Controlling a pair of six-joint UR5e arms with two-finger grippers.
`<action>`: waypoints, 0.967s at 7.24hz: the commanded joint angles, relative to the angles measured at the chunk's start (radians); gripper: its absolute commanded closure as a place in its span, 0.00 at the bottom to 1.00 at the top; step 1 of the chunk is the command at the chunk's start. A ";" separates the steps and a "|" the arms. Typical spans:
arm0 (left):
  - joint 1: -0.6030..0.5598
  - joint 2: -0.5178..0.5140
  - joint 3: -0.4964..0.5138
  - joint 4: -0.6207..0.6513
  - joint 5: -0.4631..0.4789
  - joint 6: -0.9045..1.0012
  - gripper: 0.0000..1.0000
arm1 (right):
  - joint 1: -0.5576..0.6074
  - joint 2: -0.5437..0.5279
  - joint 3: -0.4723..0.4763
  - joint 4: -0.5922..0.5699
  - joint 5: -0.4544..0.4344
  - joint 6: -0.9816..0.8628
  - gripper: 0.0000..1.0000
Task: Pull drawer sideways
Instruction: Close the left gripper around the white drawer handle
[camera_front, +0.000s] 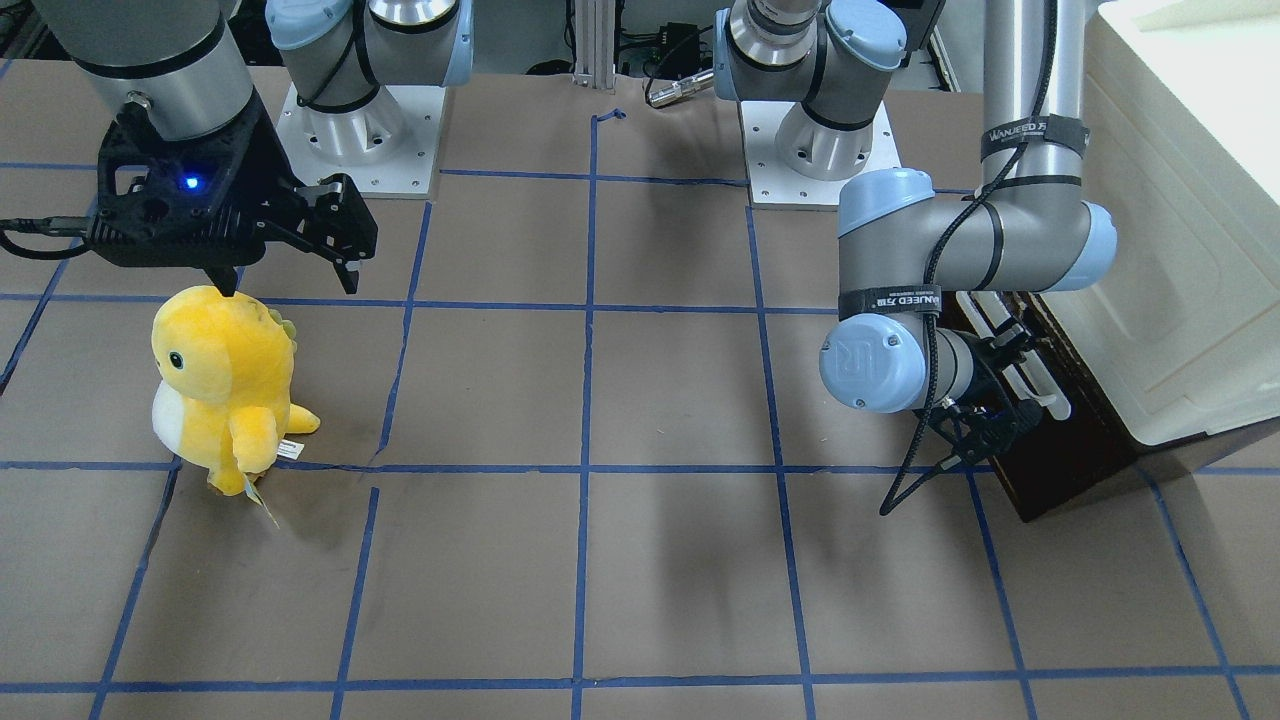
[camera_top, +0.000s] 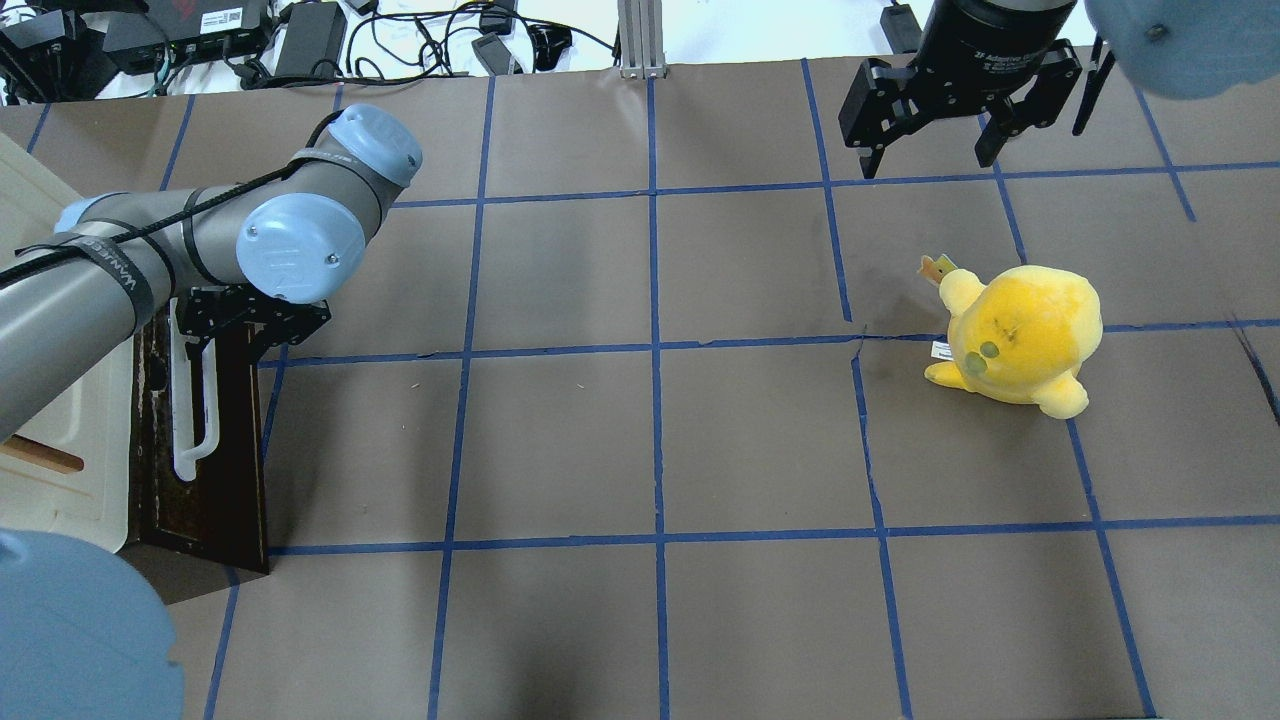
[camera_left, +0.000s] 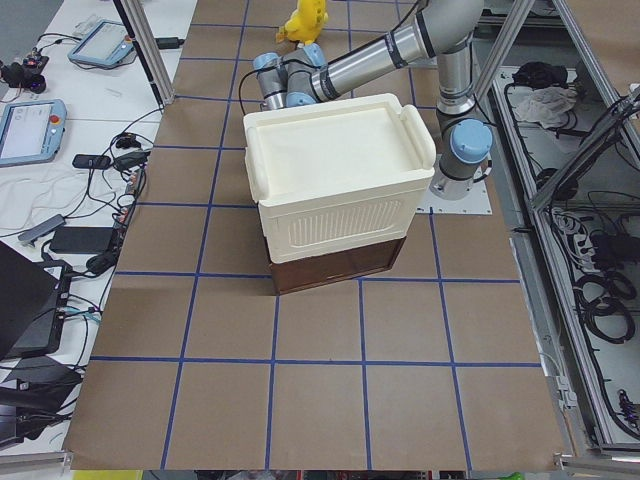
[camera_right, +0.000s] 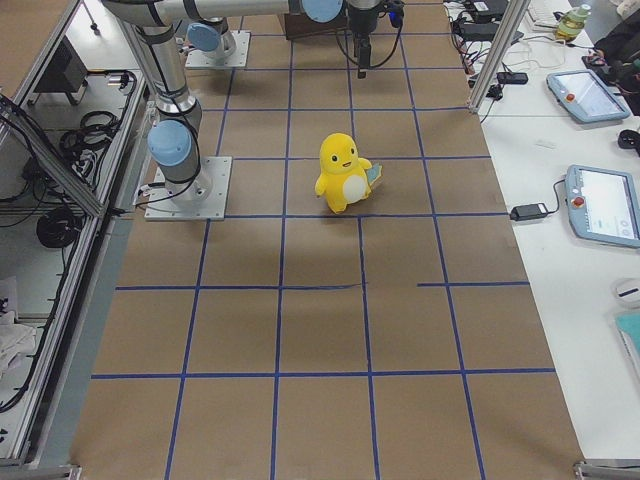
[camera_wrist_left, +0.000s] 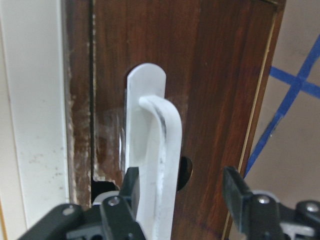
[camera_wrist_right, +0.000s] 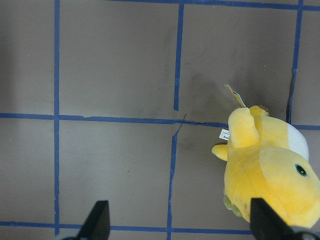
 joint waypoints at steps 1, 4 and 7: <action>0.000 0.003 -0.007 -0.006 0.001 -0.002 0.38 | 0.000 0.000 0.000 0.000 -0.001 -0.002 0.00; 0.000 0.009 -0.020 -0.013 0.001 -0.006 0.48 | 0.000 0.000 0.000 0.000 -0.001 0.000 0.00; 0.000 0.020 -0.020 -0.041 0.005 -0.006 0.48 | 0.000 0.000 0.000 0.000 0.001 0.000 0.00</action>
